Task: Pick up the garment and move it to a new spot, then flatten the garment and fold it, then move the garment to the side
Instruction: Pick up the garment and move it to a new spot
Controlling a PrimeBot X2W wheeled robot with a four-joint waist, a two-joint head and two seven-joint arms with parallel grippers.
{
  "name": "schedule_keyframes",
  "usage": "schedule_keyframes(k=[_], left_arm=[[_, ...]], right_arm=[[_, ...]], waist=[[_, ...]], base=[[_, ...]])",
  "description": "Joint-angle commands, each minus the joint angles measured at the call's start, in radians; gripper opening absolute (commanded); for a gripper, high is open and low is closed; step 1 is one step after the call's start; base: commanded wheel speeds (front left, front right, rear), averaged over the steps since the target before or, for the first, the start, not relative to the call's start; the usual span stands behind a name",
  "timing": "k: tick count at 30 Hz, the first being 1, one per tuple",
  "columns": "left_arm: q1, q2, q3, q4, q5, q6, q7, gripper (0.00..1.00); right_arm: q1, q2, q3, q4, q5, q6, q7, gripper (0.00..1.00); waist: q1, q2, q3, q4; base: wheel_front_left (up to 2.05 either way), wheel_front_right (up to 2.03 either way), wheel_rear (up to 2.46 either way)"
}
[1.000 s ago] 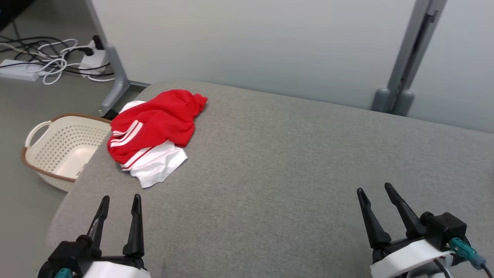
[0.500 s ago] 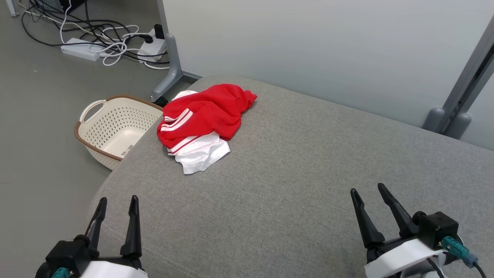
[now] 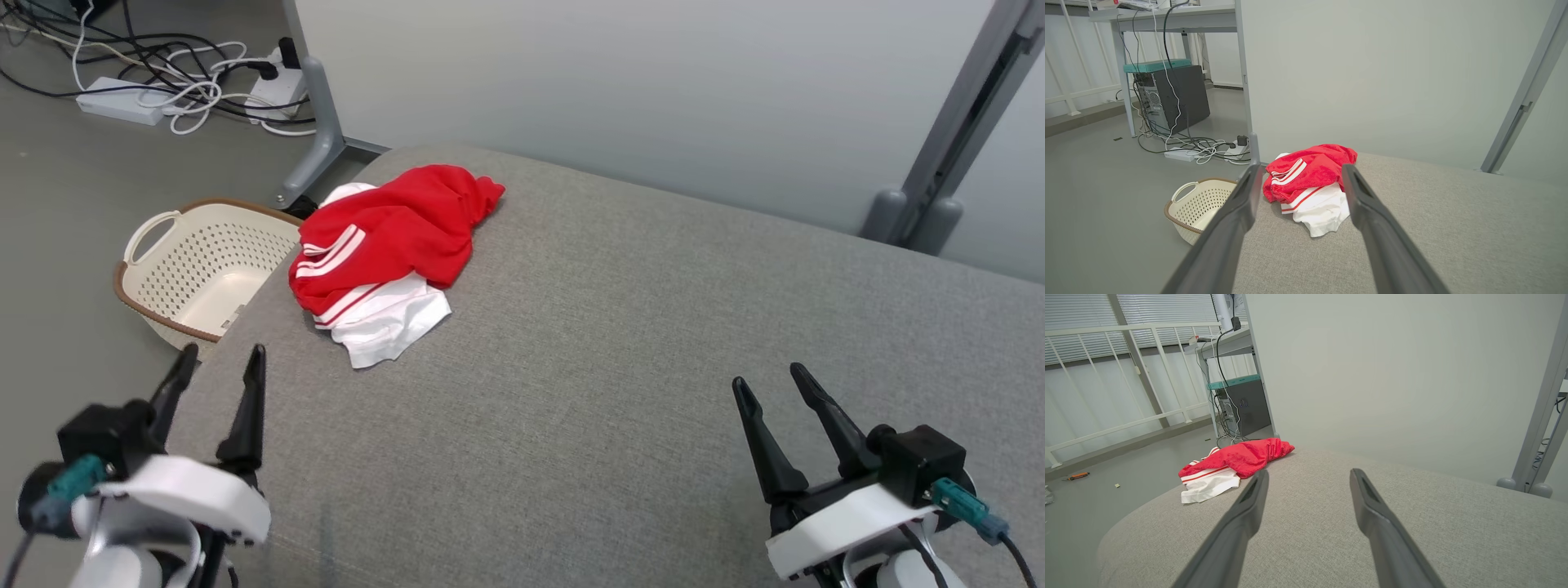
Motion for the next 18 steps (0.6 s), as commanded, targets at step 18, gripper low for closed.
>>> schedule_keyframes(k=[18], left_arm=[[-0.462, 0.215, 0.135, 0.315, -0.200, -0.077, 0.294, 1.00]], right_arm=[[-0.149, -0.051, 0.020, -0.095, -0.021, 0.000, 0.029, 1.00]], waist=[[0.0000, 0.0000, 0.264, -0.286]], base=[[0.00, 0.00, 0.00]])
